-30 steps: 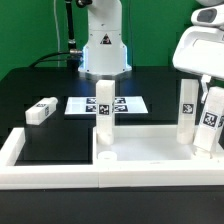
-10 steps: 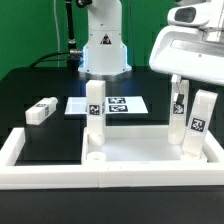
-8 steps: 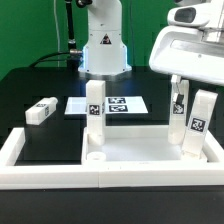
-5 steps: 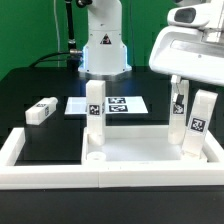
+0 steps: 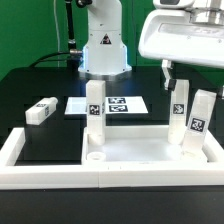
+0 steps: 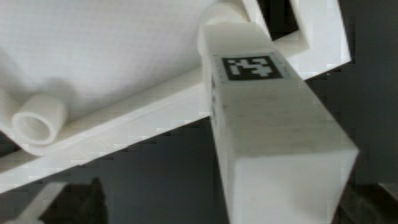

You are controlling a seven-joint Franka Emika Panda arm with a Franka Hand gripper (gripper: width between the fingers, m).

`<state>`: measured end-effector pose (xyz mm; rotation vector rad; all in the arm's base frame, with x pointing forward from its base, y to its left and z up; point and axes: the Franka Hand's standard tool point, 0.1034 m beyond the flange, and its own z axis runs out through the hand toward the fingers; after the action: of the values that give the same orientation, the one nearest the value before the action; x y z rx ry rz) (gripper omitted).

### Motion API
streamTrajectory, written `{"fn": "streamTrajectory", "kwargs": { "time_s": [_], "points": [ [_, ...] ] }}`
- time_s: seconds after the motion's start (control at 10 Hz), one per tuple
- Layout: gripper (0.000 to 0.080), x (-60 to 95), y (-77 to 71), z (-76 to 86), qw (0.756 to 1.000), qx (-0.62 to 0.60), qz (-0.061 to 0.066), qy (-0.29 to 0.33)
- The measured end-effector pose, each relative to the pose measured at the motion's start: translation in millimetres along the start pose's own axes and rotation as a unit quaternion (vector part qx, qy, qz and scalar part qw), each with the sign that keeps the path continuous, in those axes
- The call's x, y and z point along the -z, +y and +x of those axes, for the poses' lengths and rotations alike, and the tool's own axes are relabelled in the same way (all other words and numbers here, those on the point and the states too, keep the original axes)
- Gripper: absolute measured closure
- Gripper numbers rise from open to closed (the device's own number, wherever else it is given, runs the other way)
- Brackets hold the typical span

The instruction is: Assemble desk

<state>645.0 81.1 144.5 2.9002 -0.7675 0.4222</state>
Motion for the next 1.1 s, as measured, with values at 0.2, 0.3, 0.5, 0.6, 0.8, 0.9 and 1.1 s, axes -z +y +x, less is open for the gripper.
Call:
{"fn": "streamTrajectory", "kwargs": {
  "time_s": [0.2,0.3,0.5,0.6,0.8,0.9,1.1],
  "points": [
    [0.015,1.5,4.7,6.3,0.999,-0.014,-0.014,-0.044],
    [0.015,5.3,5.1,10.3,0.997,-0.026,-0.019,-0.074],
    [0.015,2.3,3.3,9.1,0.994,-0.045,-0.012,-0.099],
    [0.015,3.7,-2.2,9.1,0.994,-0.052,-0.008,-0.095],
    [0.015,5.6,-22.1,0.5,0.994,-0.064,0.002,-0.088],
    [0.015,4.1,-30.2,-3.7,0.994,-0.064,0.009,-0.084],
    [0.015,-2.3,-32.4,-10.6,0.995,-0.06,0.006,-0.085]
  ]
}}
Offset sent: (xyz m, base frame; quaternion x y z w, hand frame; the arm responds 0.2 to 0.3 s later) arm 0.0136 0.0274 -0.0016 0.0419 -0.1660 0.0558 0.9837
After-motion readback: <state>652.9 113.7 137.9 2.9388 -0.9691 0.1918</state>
